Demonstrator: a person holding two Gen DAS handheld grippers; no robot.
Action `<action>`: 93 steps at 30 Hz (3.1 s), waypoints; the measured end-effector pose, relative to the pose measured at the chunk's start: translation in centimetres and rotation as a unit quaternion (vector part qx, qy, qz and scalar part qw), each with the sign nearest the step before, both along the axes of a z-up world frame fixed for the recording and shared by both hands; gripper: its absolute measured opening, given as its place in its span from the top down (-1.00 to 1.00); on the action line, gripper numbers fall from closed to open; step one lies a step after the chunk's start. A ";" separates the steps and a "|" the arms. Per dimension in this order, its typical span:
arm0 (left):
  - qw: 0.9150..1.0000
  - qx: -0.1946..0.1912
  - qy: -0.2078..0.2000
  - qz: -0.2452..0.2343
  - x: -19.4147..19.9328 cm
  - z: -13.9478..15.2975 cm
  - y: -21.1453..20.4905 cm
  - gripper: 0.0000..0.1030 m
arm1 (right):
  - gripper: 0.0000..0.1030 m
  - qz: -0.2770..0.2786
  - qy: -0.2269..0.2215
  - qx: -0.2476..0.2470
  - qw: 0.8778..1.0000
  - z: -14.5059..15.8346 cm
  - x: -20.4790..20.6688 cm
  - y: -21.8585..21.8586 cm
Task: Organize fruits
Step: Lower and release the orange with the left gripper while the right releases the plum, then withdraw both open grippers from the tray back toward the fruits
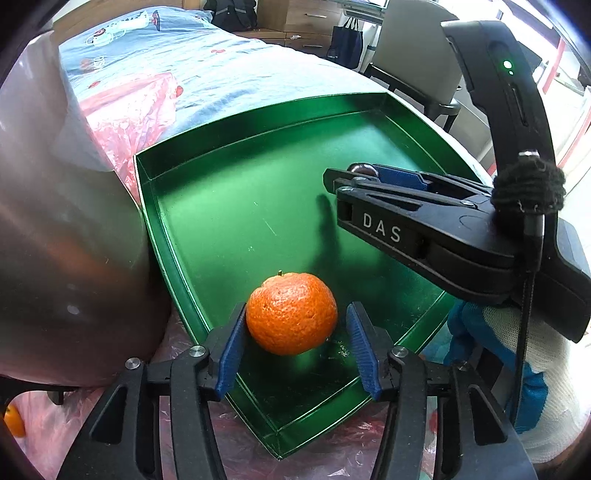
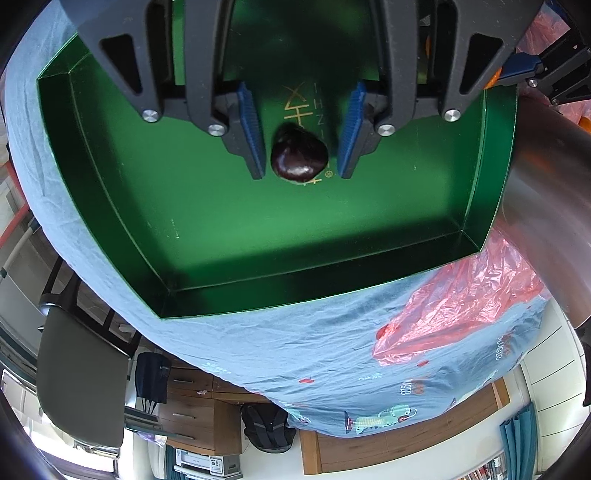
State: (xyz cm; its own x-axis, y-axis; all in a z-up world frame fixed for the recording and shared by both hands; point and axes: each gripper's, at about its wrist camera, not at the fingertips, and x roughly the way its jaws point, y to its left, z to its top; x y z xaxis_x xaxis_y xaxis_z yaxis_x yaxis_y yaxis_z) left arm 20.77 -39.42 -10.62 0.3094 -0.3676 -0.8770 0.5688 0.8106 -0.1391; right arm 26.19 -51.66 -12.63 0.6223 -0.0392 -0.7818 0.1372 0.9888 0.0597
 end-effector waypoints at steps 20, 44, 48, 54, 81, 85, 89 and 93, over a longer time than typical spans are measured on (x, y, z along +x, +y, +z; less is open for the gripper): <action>0.996 -0.011 -0.089 -0.027 -8.0 9.5 4.9 -0.08 | -0.74 -0.019 -0.074 0.019 0.997 9.0 -9.2 2.0; 0.990 -0.021 -0.122 0.062 -16.3 13.2 19.3 -0.31 | -0.74 0.054 -0.081 0.020 0.995 12.4 -19.0 14.5; 0.988 -0.019 -0.125 0.087 -16.8 13.2 22.3 -0.31 | -0.74 0.069 -0.081 0.020 0.994 12.4 -20.2 16.6; 0.984 -0.025 -0.132 0.114 -17.7 13.2 25.8 -0.31 | -0.74 0.099 -0.080 0.012 0.992 13.1 -21.4 20.2; 0.956 -0.032 -0.112 0.270 -14.5 5.4 40.5 -0.31 | -0.74 0.235 -0.035 0.017 0.971 7.4 -18.5 35.2; 0.949 -0.038 -0.106 0.295 -13.8 4.1 42.7 -0.31 | -0.74 0.242 -0.026 0.018 0.970 6.3 -17.4 36.4; 0.944 -0.032 -0.099 0.314 -13.1 2.7 44.5 -0.31 | -0.74 0.248 -0.017 0.021 0.968 5.3 -16.3 37.3; 0.940 -0.034 -0.091 0.328 -12.5 1.8 45.8 -0.31 | -0.74 0.254 -0.011 0.025 0.967 4.4 -15.2 38.3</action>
